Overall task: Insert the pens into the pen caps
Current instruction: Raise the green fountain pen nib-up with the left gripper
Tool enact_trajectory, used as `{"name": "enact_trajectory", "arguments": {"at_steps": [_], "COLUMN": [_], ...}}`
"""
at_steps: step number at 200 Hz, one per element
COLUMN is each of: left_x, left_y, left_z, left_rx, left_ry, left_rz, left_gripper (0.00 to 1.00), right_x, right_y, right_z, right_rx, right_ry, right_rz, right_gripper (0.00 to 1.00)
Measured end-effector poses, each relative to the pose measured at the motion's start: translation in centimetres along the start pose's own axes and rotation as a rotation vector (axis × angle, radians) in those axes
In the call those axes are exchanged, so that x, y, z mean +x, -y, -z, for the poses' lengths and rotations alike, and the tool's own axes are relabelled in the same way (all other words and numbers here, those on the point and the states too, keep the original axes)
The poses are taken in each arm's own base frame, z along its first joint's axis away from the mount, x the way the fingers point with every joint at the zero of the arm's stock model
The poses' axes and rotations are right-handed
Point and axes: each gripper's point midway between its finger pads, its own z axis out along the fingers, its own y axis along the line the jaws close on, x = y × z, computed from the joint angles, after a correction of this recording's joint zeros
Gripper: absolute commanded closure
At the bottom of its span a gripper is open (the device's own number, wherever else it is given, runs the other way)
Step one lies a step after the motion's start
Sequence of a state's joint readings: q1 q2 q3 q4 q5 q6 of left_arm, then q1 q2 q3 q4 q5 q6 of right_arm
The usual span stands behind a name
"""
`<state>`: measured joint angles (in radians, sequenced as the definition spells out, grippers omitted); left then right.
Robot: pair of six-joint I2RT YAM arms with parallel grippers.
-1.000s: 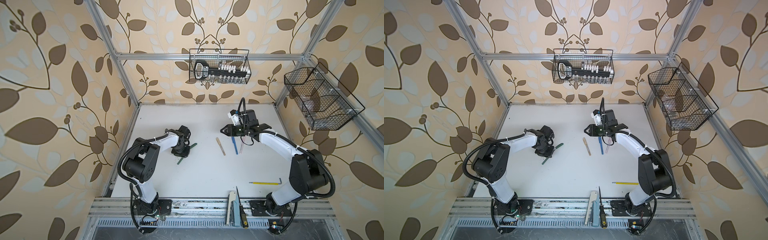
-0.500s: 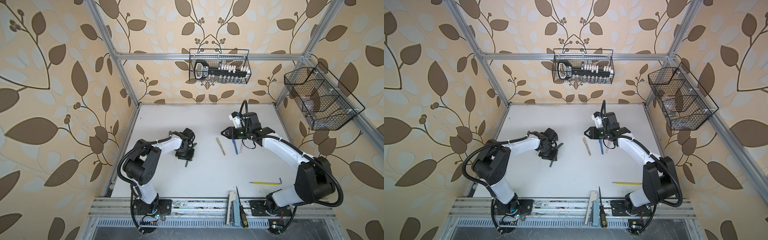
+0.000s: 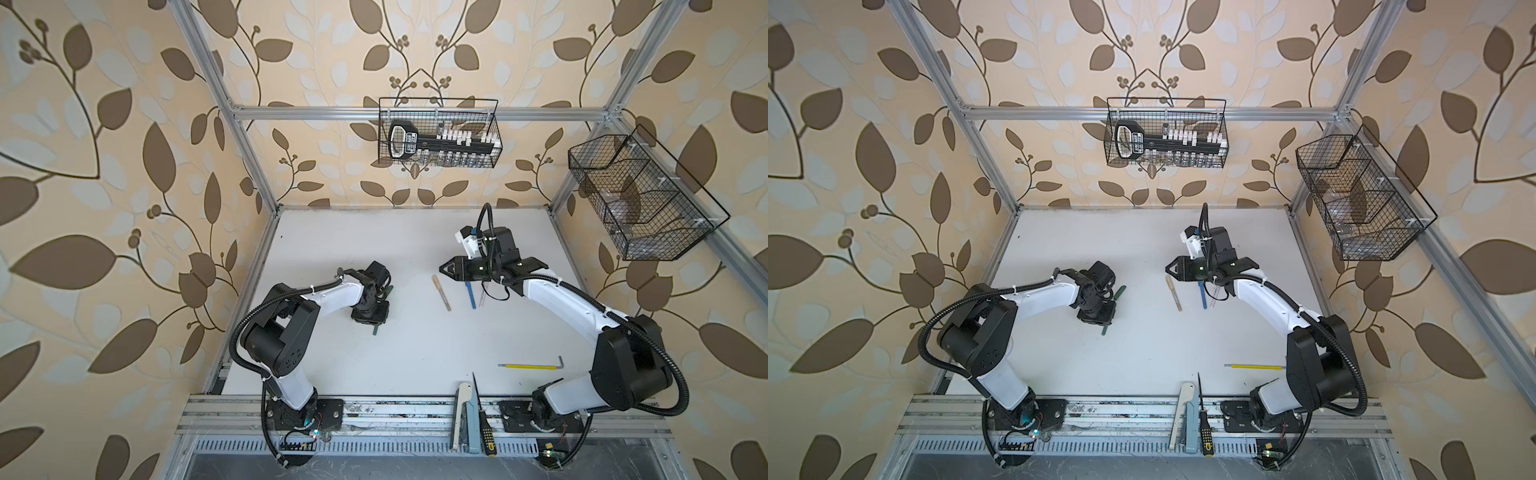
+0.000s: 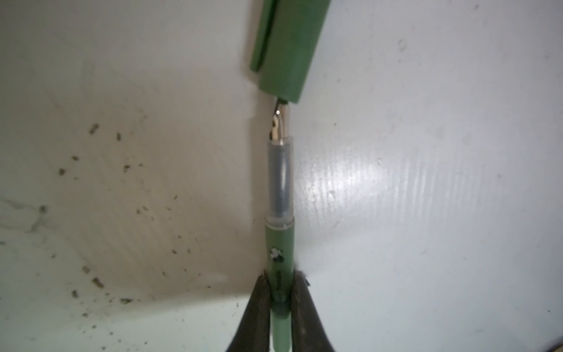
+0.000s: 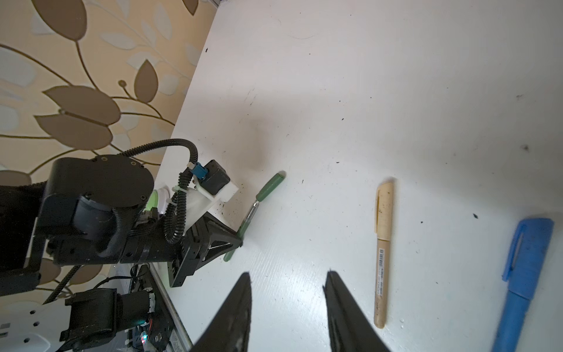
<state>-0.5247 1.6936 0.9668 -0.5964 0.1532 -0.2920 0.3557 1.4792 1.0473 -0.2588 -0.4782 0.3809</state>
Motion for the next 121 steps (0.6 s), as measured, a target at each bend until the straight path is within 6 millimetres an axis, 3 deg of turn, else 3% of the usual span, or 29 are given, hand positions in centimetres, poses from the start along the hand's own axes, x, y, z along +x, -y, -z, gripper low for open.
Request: {"name": "enact_trajectory", "arguments": {"at_steps": [17,64,88,121], "left_x": [-0.1,-0.5,-1.5,-3.3], "left_y": [0.2,1.8,3.7,7.0], "left_z": [0.0,0.4,2.2,5.5], "left_rx": [0.009,0.090,0.188,0.344], "left_ry": [0.005,0.067,0.162,0.320], "left_rz": [0.002,-0.029,-0.066,-0.135], "left_gripper": [1.00,1.00,1.00,1.00], "right_x": [0.8,5.5,7.7,8.0], "right_y": [-0.4,-2.0,-2.9,-3.4], "right_z": [-0.3,-2.3,-3.5,-4.8], "right_rx": [-0.006,-0.045,-0.073,-0.108], "right_ry": [-0.003,-0.049,-0.070,-0.046], "right_rz": [-0.003,-0.047,-0.077,-0.116], "right_gripper": [0.57,0.54,0.53,0.51]}}
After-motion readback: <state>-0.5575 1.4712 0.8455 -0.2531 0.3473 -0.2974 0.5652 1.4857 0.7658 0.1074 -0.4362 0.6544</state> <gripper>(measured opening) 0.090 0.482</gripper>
